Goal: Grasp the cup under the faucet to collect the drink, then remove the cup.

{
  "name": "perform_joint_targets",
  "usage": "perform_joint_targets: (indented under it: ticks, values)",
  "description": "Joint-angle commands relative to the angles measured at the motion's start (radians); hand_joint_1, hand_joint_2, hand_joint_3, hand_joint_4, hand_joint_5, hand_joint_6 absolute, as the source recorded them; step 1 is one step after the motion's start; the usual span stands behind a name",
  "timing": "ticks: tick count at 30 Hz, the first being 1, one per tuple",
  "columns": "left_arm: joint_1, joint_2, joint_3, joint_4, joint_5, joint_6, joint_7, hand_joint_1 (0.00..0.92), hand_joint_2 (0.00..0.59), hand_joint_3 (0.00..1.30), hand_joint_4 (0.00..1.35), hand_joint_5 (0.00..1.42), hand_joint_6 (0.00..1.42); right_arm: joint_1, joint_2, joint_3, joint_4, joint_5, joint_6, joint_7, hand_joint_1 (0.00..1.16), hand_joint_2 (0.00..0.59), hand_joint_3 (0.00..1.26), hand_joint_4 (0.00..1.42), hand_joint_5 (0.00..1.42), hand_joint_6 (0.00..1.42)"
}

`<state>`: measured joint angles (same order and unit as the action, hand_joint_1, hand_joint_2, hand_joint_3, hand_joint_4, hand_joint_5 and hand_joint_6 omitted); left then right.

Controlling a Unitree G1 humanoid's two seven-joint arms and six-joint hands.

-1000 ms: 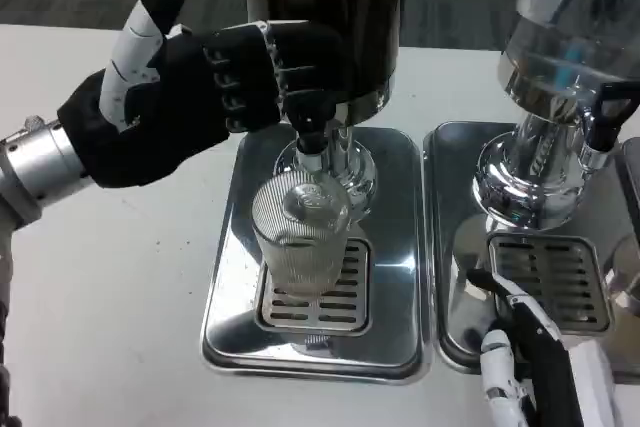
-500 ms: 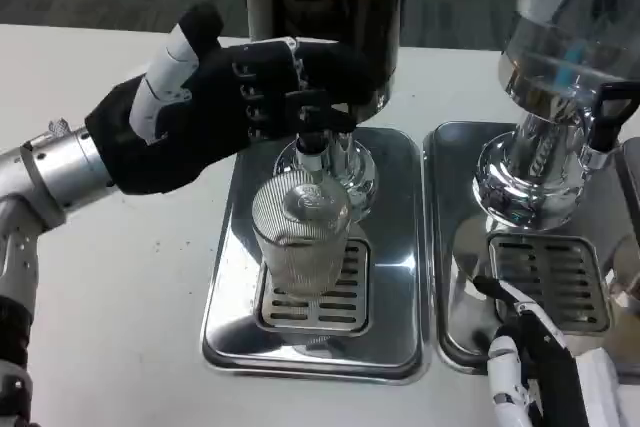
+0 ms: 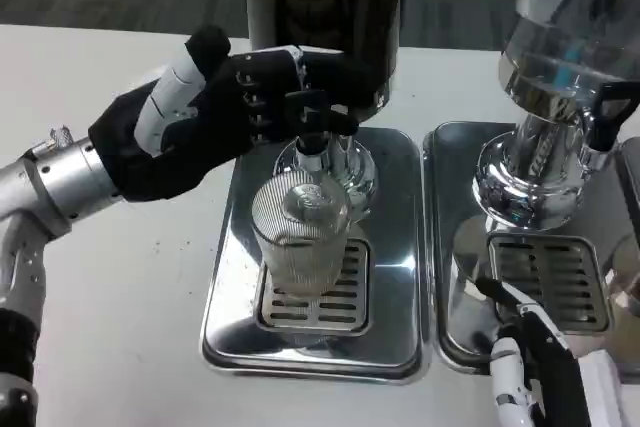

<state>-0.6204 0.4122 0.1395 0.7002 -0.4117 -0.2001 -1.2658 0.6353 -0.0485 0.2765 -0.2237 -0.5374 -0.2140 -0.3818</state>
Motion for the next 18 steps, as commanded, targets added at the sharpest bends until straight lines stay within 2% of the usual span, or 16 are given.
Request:
perform_joint_targets:
  ticks: [1,12,18]
  values:
    - [0.031,0.0,-0.018,-0.006,0.04,-0.045,0.012,0.0,0.126,0.32,0.2,0.14,0.22,0.011,-0.005,-0.008,-0.009,0.004,-0.012,-0.002,0.0,0.575,0.26,0.19,0.12,0.05]
    - [0.053,0.001,-0.03,-0.017,0.064,-0.15,0.034,0.0,0.126,0.32,0.2,0.14,0.22,0.023,-0.009,-0.013,-0.024,0.005,-0.006,0.007,0.0,0.575,0.26,0.19,0.12,0.05]
    - [0.062,0.001,-0.038,-0.018,0.08,-0.261,0.06,0.0,0.125,0.32,0.2,0.13,0.22,0.023,-0.009,-0.017,-0.026,0.006,-0.005,0.012,0.0,0.575,0.26,0.19,0.12,0.05]
